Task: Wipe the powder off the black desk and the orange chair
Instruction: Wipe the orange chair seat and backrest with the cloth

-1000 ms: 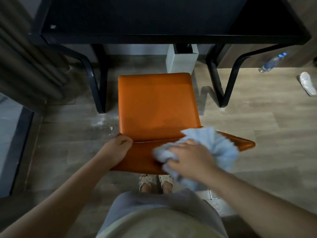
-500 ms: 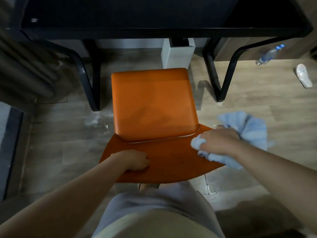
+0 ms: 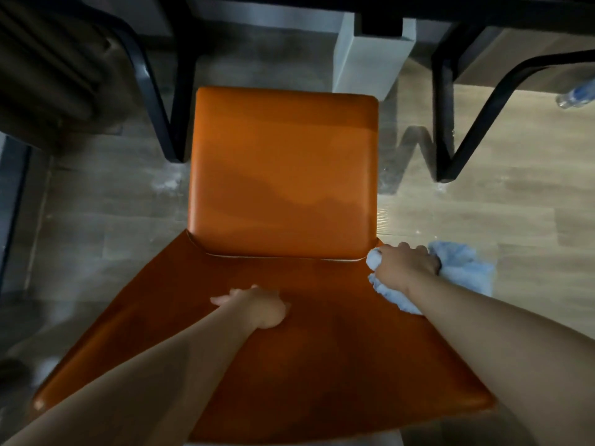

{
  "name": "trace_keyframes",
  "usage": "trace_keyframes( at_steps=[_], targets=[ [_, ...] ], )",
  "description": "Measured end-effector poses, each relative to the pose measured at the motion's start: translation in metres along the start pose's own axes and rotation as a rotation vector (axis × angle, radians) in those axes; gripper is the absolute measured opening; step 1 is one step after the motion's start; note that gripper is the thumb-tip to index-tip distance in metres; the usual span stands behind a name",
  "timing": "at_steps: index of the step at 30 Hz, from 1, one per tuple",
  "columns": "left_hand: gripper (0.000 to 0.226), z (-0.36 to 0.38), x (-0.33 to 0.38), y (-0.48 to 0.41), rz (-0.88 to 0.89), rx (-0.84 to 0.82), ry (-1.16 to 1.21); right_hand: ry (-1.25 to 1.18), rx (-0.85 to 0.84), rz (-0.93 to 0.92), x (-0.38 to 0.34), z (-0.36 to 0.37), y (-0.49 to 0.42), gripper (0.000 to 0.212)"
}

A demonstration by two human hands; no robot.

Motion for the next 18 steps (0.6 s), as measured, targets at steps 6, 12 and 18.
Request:
trace_keyframes(
  at_steps=[6,12,18],
  targets=[
    [0.060,-0.003,0.015,-0.049,-0.129,0.033,-0.004,-0.273,-0.037,0.159,-0.004,0.016,-0.080,0.043],
    [0.058,-0.003,0.027,-0.098,-0.155,0.140,0.001,-0.626,-0.093,0.101,-0.013,0.032,-0.158,0.036],
    [0.058,-0.004,0.029,-0.108,-0.168,0.136,0.035,-0.670,-0.131,-0.026,0.015,0.047,-0.144,0.011]
  ],
)
Point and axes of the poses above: each hand's wrist, its own y-axis away from the middle knuckle, its own z-axis out of the palm, x = y × z, the point moved 3 cm from there along -y, towards the middle knuckle, and after that the axes turned 6 degrees about z, right-handed, at the moved point
